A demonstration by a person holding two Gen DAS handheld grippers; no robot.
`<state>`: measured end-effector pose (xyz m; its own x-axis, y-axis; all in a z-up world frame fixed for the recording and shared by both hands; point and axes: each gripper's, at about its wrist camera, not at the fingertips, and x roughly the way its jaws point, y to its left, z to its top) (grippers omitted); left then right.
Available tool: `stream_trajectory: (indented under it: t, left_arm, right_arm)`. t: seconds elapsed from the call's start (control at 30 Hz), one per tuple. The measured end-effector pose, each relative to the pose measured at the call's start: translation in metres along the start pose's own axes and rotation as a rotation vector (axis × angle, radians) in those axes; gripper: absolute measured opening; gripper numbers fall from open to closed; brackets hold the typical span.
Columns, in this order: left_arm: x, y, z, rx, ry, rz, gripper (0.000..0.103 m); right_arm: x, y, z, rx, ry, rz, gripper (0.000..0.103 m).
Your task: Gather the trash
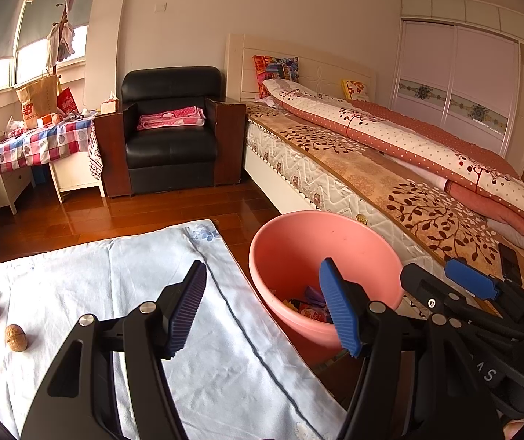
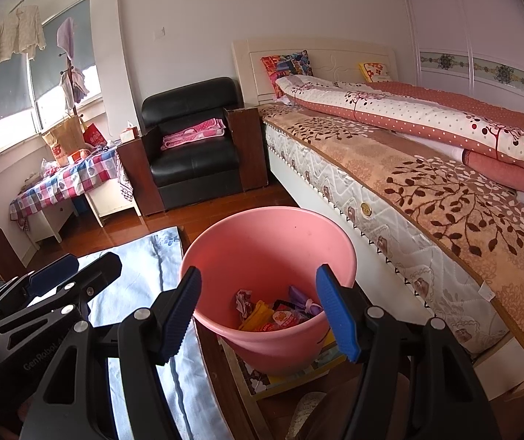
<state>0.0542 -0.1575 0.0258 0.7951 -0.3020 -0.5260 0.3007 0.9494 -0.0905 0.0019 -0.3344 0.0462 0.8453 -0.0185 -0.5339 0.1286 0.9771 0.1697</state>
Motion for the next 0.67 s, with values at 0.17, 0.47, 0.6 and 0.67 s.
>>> stream_trajectory:
  t: [0.17,0.47,0.6,0.67]
  left_arm:
    - [-0.0001,-0.0001,0.0006,0.0,0.0,0.002,0.064]
    - [0.0009,0.0035,-0.0055,-0.003,0.009,0.011,0.064]
    - [0.0005,0.0057,-0.005,-0.003,0.016,0.012,0.064]
    - [0.0007,0.0073,-0.0042,-0.007,0.022,0.017,0.064]
  right_arm:
    - [0.0005,-0.0005,0.0011,0.0,0.0,0.0,0.064]
    - [-0.0001,0.0019,-0.0002,0.0,0.005,0.002,0.064]
    - [0.0005,0.005,-0.004,-0.006,0.012,0.005,0.064]
    - [0.0013,0.008,-0.0041,-0.011,0.019,0.01,0.064]
